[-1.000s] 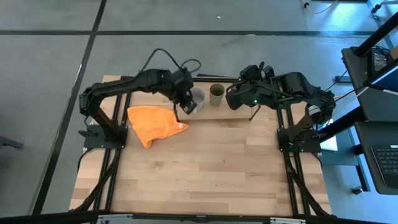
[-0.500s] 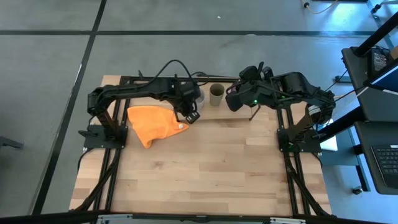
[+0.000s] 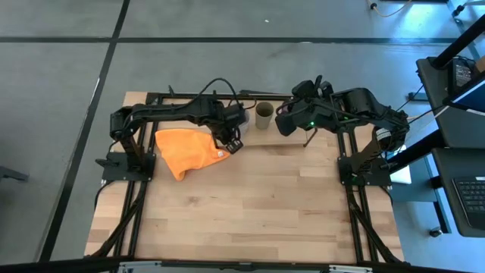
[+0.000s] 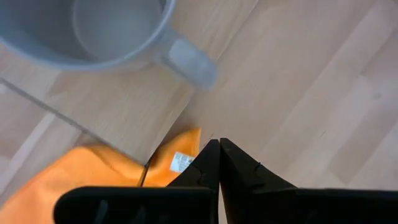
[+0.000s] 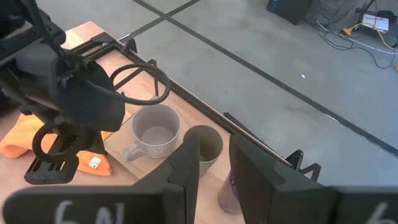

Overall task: Stack small to large cups/mugs on shelf
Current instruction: Put the white mug on the shelf

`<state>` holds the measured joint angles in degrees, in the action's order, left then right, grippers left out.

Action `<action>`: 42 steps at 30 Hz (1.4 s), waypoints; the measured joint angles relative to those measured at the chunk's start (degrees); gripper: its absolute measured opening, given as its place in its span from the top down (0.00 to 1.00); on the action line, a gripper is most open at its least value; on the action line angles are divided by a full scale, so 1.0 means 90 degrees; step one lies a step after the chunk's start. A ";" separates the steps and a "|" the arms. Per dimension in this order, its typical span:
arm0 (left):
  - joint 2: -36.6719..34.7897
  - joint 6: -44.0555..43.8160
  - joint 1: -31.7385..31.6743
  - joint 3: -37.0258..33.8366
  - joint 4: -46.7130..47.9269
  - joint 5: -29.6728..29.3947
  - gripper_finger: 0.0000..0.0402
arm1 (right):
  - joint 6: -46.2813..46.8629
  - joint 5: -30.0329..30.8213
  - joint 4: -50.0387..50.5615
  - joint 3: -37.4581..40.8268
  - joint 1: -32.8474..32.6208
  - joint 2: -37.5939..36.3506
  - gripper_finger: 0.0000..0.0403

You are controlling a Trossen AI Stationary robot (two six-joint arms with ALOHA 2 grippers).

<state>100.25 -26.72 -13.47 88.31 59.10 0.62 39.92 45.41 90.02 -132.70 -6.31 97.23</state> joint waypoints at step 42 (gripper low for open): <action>-0.0002 0.0193 -0.0260 -0.0427 -0.1156 -0.0317 1.00 | 0.0034 0.0000 0.0000 0.0000 0.0000 -0.0005 0.78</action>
<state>100.22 -24.98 -15.81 84.47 48.69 -2.23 40.23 45.41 90.02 -132.70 -6.31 97.19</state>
